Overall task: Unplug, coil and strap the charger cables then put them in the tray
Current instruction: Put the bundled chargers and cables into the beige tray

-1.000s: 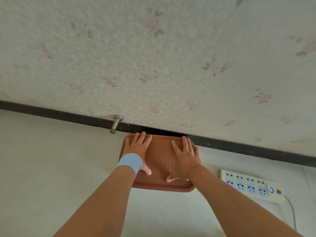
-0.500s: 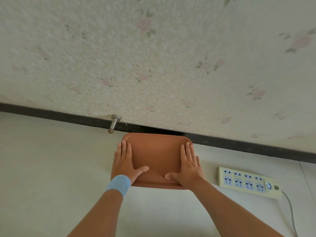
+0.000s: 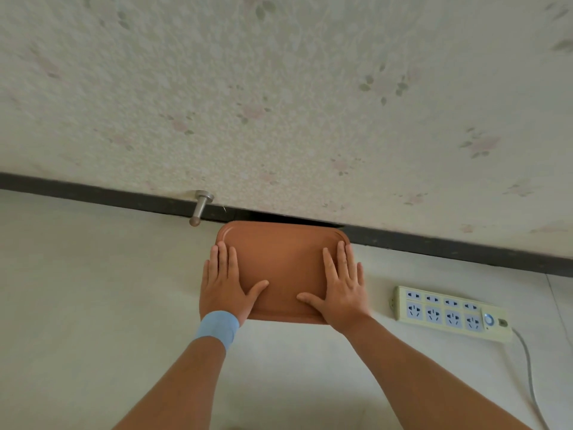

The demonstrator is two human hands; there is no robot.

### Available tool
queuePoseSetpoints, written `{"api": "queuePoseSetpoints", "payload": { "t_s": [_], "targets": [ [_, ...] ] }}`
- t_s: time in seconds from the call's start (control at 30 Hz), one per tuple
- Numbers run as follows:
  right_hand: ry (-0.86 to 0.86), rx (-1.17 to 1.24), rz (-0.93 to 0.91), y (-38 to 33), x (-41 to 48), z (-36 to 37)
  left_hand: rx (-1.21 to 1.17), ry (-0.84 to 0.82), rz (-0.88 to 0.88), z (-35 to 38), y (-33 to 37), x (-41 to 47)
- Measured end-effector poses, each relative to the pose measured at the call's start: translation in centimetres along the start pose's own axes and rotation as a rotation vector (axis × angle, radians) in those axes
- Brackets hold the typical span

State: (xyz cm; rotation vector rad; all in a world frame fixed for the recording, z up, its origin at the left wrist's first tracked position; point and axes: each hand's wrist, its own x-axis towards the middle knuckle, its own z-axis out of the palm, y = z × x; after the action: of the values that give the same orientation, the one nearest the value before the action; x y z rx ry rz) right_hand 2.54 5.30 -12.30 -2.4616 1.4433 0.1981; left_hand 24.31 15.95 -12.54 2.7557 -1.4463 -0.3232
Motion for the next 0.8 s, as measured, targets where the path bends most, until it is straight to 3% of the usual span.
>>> {"api": "queuePoseSetpoints", "payload": {
  "t_s": [0.23,0.43,0.63,0.8],
  "targets": [
    [0.132,0.173,-0.023,-1.0,-3.7,0.8,-0.029,-0.029,0.109,-1.4,0.2,-3.8],
    [0.044,0.185,-0.128,1.9,-8.6,2.4,-0.025,-0.107,0.242,-0.7,-2.8,-6.6],
    [-0.027,0.142,-0.056,0.6,-6.9,0.3,-0.025,-0.09,0.234,-1.5,-2.9,-4.4],
    [-0.138,0.048,-0.042,-0.2,-6.3,-1.7,-0.079,-0.235,0.167,-3.1,-2.9,-3.0]
  ]
}}
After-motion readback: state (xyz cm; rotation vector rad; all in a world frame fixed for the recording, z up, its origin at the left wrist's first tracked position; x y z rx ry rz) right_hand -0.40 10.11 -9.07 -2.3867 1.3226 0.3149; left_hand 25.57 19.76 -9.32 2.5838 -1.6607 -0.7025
